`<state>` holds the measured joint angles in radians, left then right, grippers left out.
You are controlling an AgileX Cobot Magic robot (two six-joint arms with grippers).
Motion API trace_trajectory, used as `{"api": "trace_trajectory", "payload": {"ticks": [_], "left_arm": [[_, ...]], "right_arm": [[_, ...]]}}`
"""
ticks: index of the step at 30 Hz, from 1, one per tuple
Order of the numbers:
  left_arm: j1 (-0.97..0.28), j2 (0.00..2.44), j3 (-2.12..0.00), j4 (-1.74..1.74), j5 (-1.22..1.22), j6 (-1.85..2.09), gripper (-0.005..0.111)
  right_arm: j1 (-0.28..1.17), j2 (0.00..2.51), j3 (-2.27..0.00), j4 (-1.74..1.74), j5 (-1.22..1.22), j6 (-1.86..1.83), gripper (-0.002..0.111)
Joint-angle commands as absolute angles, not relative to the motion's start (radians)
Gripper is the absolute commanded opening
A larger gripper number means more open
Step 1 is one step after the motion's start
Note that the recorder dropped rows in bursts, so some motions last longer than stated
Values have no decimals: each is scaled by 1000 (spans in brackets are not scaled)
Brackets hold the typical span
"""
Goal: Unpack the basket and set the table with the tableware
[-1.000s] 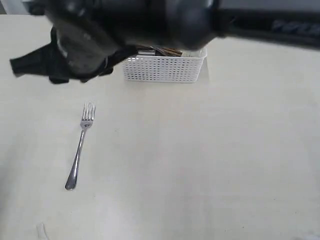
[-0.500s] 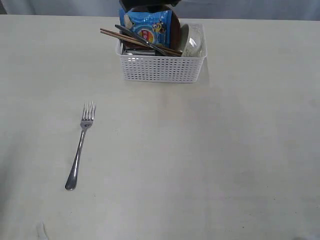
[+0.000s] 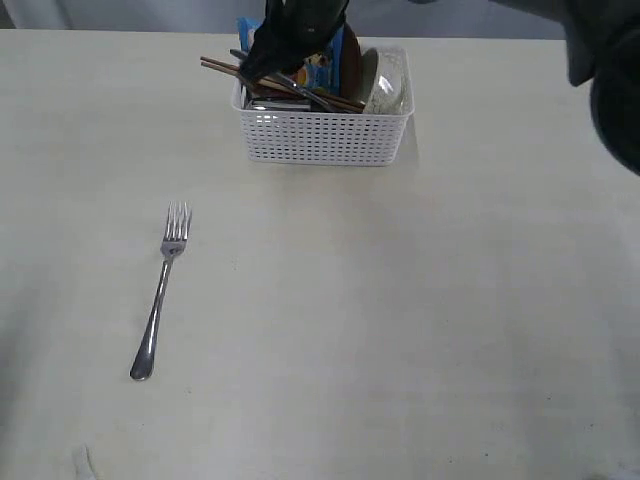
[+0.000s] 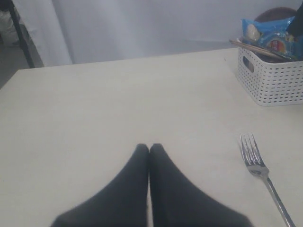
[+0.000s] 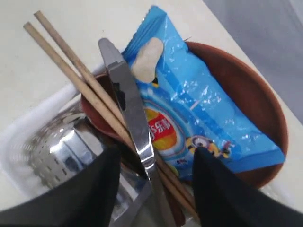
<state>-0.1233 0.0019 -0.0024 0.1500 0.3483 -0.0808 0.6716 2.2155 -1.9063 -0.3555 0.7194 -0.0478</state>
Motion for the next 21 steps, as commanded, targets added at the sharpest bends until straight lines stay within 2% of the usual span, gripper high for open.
{"api": "trace_trajectory", "payload": {"ticks": [1,13,21], "left_arm": [[-128,0,0,153,348,-83,0],[-128,0,0,153,348,-83,0],[-128,0,0,153,348,-83,0]], "right_arm": [[657,2276,-1983,-357,723,-80,46],[569,2328,-1996,-75,739,-293,46],[561,2373,-1997,-62,691,-311,46]]}}
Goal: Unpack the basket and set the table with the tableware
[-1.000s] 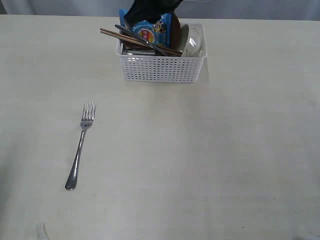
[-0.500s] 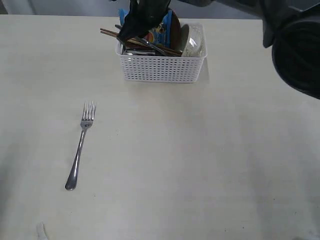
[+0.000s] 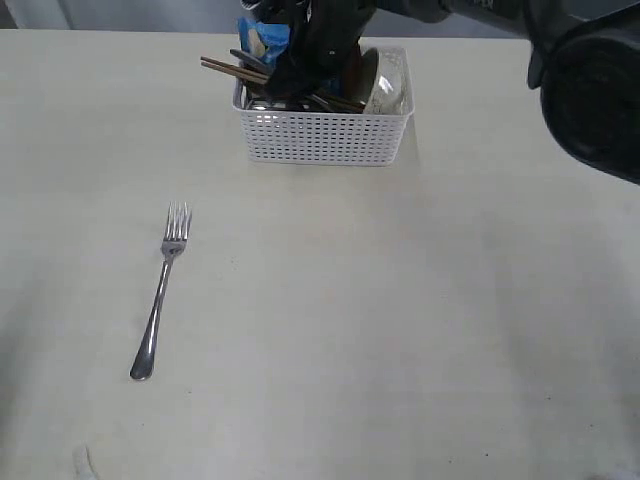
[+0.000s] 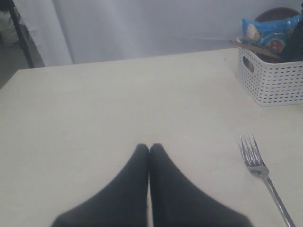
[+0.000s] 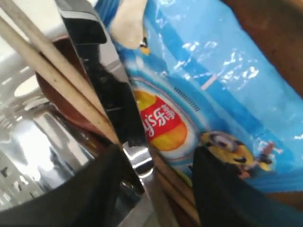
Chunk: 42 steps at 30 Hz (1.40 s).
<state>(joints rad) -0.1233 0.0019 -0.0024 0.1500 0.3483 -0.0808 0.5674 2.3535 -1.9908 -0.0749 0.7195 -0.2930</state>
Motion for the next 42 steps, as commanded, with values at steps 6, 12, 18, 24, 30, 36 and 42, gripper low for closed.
{"api": "trace_trajectory", "payload": {"ticks": [6,12,18,24,30,36,42], "left_arm": [[-128,0,0,153,348,-83,0],[-128,0,0,153,348,-83,0],[-128,0,0,153,348,-83,0],[-128,0,0,153,348,-83,0],[-128,0,0,153,348,-83,0],[-128,0,0,153,348,-83,0],[-128,0,0,146,348,-83,0]], "right_arm": [[561,2417,-1999,-62,653,-311,46],[561,2446,-1999,-62,660,-314,23],[561,2435,-1999,-72,671,-322,0],[561,2381,-1999,-72,675,-322,0],[561,2317,-1999,-68,686,-322,0],[561,2261,-1999,-49,713,-322,0],[561,2175,-1999,-26,715,-322,0]]}}
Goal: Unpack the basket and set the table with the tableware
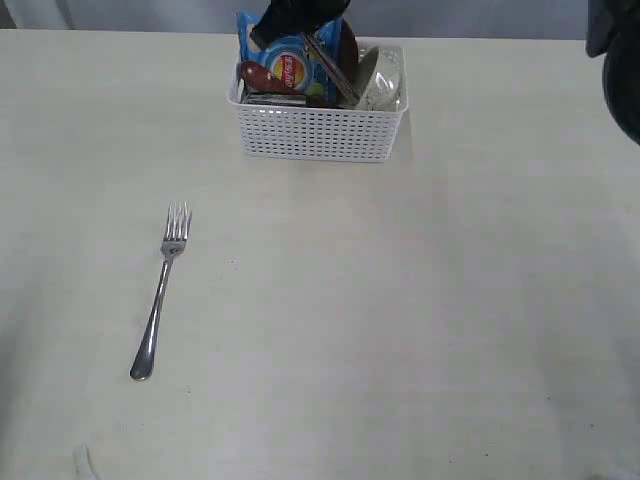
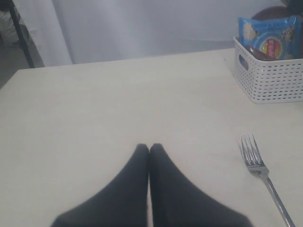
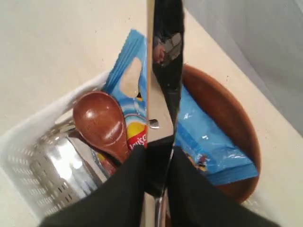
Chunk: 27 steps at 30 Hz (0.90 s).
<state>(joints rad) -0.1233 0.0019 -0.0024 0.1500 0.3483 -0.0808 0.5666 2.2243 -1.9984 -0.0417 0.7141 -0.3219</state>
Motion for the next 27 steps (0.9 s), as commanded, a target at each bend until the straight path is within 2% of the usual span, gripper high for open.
{"api": "trace_trajectory", "payload": {"ticks": [1,14,27], "left_arm": [[-128,0,0,146,348,-83,0],[-128,0,0,146,348,-83,0],[-128,0,0,149,348,-83,0]], "right_arm": [[561,2161,-1999,-24,720,-322,0],[560,2020,-1999,-39,923,-239,0],[560,2085,-1995,-122,949,-164,0]]}}
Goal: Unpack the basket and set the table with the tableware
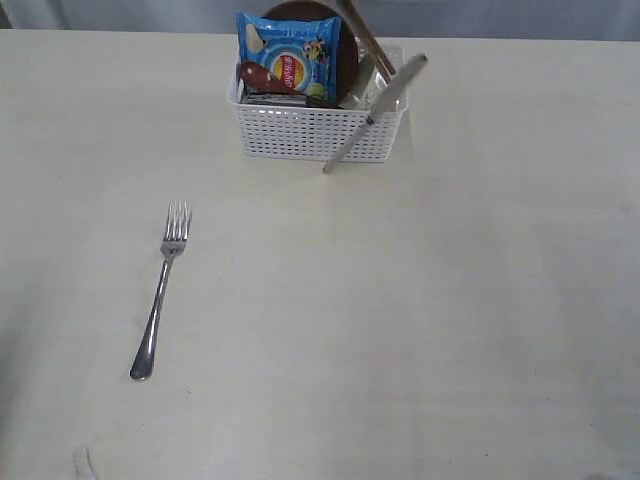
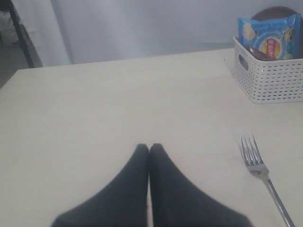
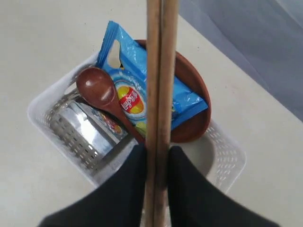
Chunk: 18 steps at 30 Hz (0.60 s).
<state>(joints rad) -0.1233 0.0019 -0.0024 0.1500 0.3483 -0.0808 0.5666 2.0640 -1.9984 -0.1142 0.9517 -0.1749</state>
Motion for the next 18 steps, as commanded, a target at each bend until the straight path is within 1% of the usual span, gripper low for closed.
{"api": "trace_trajectory", "payload": {"ticks": [1,7,10,14,18], "left_arm": [[-128,0,0,149,348,-83,0],[-128,0,0,149,348,-83,0],[-128,0,0,149,348,-83,0],[-128,0,0,149,348,-83,0],[-128,0,0,149,348,-83,0]], "right_arm": [[560,2087,-1993,-122,949,-164,0],[560,2083,-1986,-157,983,-150,0],[552,2069,-1986,-196,1013,-84,0],[504,2044,-1986,-196,1102,-15,0],[416,2027,-1986,-185,1221,55,0]]}}
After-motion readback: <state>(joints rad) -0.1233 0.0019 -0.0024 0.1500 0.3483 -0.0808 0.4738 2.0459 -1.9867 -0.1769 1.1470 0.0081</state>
